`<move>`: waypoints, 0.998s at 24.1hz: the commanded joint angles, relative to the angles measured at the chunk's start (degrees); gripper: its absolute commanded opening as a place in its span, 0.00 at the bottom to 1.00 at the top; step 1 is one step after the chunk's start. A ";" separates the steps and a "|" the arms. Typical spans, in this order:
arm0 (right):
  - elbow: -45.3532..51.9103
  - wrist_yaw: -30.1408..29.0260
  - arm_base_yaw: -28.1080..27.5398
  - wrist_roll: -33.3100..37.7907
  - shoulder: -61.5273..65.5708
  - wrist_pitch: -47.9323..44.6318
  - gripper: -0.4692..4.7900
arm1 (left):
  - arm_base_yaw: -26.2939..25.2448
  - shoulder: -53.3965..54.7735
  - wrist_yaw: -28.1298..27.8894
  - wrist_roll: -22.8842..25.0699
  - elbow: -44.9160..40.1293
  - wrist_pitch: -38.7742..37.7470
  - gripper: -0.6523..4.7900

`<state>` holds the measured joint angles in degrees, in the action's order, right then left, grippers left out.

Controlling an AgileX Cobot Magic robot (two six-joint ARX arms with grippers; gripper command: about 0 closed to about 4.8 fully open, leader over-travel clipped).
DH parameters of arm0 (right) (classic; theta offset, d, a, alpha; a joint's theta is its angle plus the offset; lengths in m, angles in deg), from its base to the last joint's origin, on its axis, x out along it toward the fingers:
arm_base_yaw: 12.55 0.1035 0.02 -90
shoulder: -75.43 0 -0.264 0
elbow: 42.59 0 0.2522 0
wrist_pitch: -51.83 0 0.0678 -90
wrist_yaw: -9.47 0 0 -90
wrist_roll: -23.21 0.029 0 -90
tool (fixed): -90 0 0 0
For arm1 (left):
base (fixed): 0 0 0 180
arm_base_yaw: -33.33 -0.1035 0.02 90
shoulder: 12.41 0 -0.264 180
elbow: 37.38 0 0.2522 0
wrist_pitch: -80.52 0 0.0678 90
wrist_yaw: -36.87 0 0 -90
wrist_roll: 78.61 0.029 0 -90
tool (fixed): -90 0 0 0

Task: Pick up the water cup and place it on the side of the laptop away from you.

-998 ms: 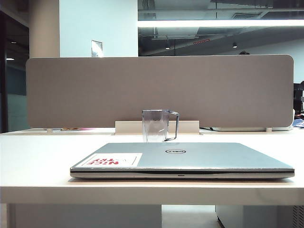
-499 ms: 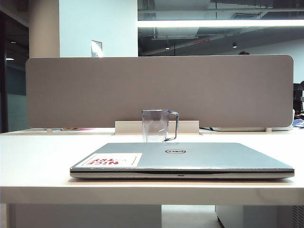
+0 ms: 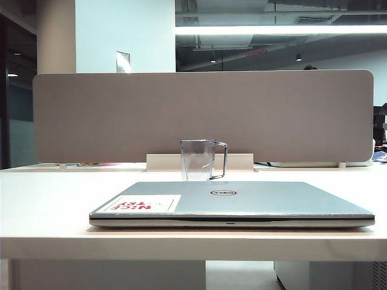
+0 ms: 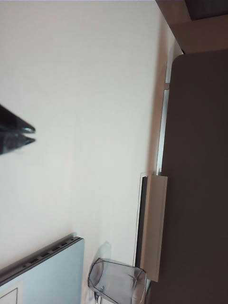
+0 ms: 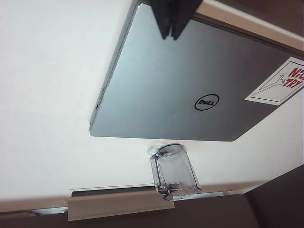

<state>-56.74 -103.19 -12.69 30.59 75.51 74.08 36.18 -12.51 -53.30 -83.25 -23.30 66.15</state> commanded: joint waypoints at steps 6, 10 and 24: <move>0.20 0.02 0.00 0.13 -0.09 -0.68 0.07 | -0.11 0.31 0.39 -0.28 0.13 0.02 0.11; 0.20 0.02 0.00 0.13 -0.09 -0.68 0.07 | -0.09 0.31 0.39 -0.28 0.13 -0.90 0.11; 0.20 1.14 0.00 -1.40 -0.09 -0.98 0.07 | -0.09 0.33 0.39 -0.28 0.13 -0.90 0.11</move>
<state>-56.74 -103.14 -12.71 30.50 75.51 74.10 36.18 -12.25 -53.17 -83.38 -23.34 64.95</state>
